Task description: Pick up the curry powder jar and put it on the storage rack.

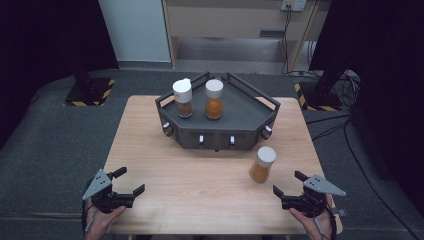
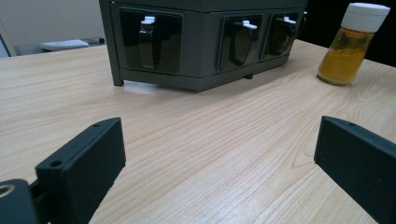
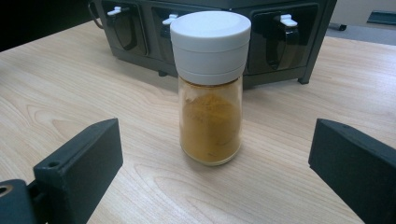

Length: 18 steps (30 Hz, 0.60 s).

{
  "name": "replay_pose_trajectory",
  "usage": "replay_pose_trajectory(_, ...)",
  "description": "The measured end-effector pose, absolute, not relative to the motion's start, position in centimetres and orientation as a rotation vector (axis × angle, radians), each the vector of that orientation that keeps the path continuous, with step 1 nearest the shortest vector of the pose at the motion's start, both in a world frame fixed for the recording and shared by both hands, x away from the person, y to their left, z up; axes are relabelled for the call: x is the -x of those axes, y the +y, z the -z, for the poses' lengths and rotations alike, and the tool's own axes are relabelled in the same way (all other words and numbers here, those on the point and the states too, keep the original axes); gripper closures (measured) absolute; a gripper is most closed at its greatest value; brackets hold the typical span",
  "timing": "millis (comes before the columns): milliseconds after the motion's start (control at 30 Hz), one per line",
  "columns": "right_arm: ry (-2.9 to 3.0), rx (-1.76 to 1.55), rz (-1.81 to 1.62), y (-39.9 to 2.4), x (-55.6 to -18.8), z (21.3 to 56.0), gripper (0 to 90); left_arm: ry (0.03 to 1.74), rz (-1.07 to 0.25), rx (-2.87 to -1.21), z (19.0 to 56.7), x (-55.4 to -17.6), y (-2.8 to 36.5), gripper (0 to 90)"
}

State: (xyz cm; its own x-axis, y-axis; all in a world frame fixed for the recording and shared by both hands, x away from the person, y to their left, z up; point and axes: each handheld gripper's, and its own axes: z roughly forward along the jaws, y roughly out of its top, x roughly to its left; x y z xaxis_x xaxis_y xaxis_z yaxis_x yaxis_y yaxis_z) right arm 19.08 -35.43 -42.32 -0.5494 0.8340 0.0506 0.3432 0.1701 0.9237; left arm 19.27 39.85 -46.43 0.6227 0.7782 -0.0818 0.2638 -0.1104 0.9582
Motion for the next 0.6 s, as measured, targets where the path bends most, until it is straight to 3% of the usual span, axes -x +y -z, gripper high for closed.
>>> replay_pose_trajectory(600, 1.987, -1.111, -1.375, -35.74, -19.33, 42.7, 3.0, 0.862, -0.545, -1.672, 46.48, -19.34, 39.89, 1.0)
